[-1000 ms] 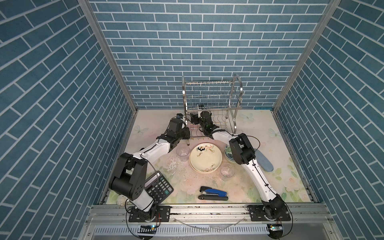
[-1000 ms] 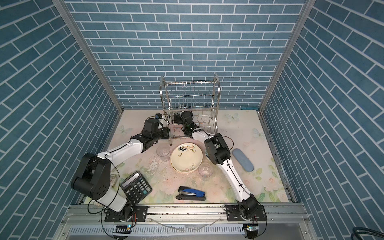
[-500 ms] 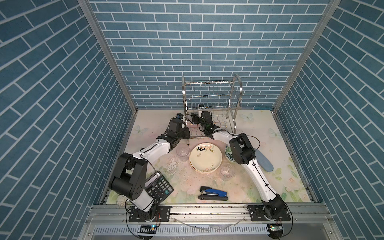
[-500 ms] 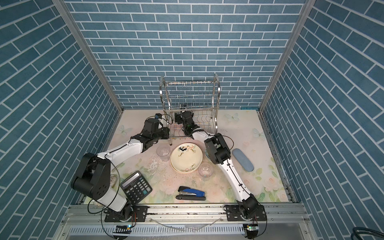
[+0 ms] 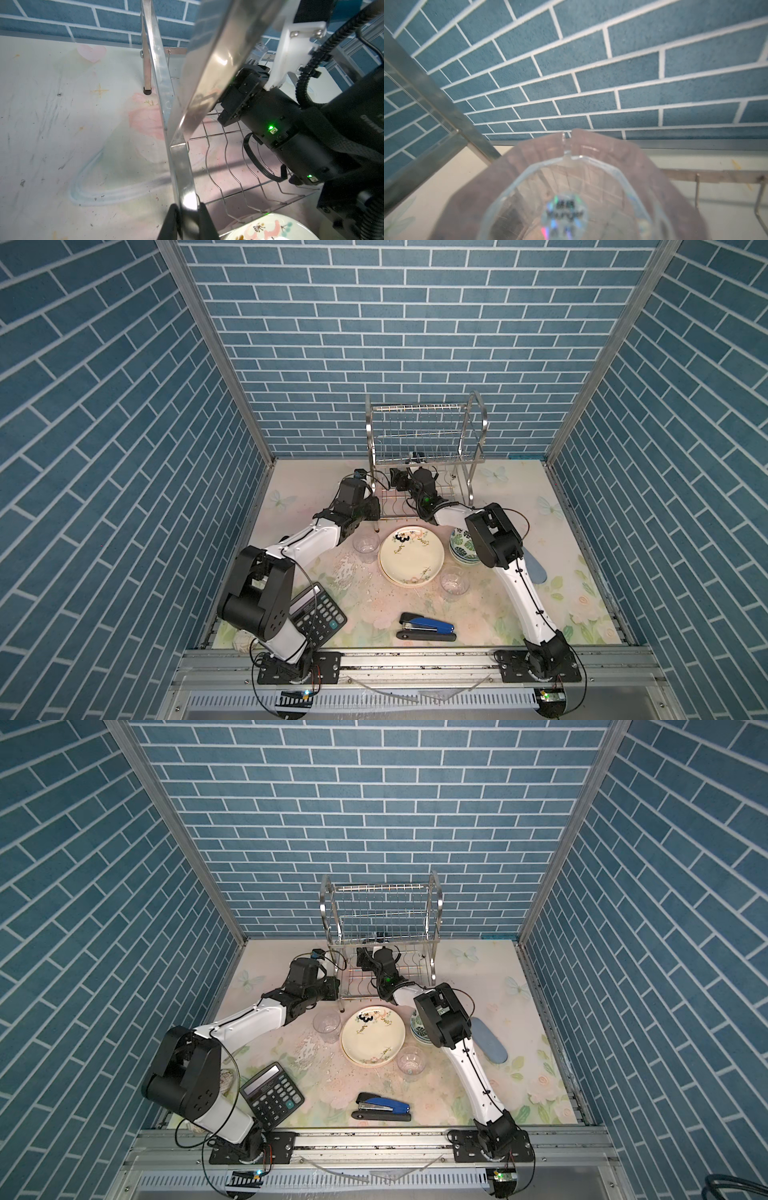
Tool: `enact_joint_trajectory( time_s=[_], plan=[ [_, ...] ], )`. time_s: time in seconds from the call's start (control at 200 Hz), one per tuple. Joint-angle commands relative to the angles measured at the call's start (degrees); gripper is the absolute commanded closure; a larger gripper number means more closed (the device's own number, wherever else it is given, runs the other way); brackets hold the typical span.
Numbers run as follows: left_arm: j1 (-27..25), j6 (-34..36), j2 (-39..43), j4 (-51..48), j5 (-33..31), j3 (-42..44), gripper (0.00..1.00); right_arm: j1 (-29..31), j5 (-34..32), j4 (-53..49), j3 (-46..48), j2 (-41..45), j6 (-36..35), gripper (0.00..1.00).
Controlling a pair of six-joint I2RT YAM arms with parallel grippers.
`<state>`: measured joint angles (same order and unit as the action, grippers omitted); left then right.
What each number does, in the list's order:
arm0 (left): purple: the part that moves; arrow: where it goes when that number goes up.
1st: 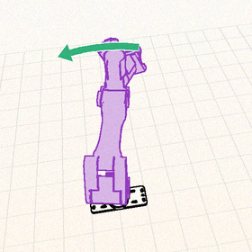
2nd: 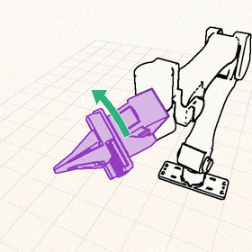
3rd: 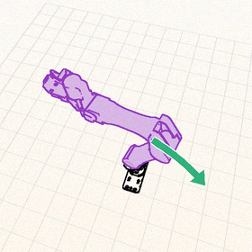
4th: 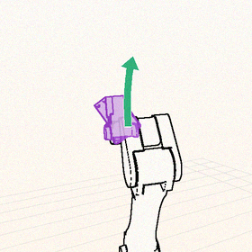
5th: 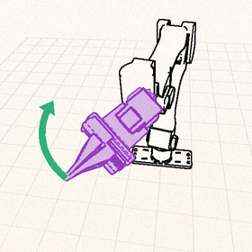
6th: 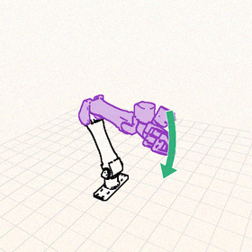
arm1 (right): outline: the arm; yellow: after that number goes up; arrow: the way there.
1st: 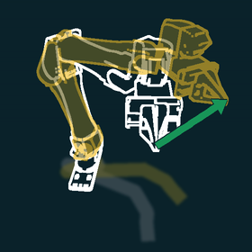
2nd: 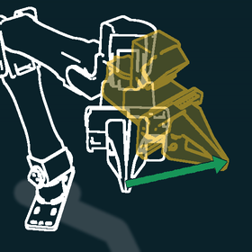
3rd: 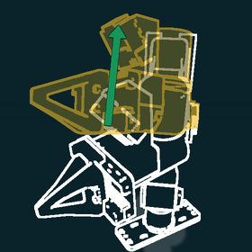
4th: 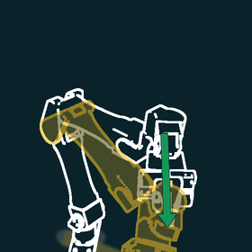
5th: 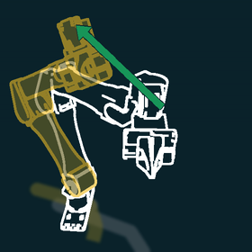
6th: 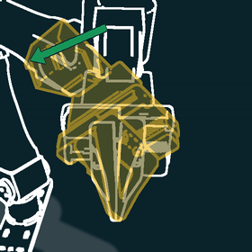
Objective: Unload the mixed dishes from the dish rack
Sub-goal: 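Lift the clear cup up out of the rack with the right gripper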
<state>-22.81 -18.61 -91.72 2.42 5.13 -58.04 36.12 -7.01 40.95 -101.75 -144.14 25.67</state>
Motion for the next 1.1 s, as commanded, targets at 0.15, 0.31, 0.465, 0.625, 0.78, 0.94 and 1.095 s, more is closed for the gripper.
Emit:
enact_joint_trajectory(
  time_s=[0.15,0.31,0.465,0.625,0.78,0.94,1.095],
  plan=[
    [-1.35,3.58,0.53,0.22,4.17,-0.03,0.98,-0.79,1.45,10.03,7.86,5.90,13.09,1.00],
    [-1.32,3.54,0.18,-0.04,4.11,-0.32,0.98,-0.79,2.05,13.56,11.28,7.68,16.80,1.00],
    [-1.28,3.49,0.13,-0.20,3.89,-0.32,0.99,-0.79,2.10,16.71,13.56,8.54,20.08,1.00],
    [-1.35,3.49,0.32,-0.37,3.49,-0.14,0.99,-0.65,2.87,18.38,14.55,9.33,21.61,1.00],
    [-1.28,3.44,0.36,-0.39,3.15,0.03,0.99,-0.40,3.38,19.67,15.52,10.83,22.55,1.00],
    [-1.34,3.04,0.00,-0.15,3.03,-0.05,0.99,-0.19,4.13,20.52,15.63,11.80,24.59,1.00],
    [-1.32,2.87,-0.28,-0.53,2.11,-0.23,1.00,0.48,4.81,21.32,15.62,12.44,26.62,1.00]
  ],
)
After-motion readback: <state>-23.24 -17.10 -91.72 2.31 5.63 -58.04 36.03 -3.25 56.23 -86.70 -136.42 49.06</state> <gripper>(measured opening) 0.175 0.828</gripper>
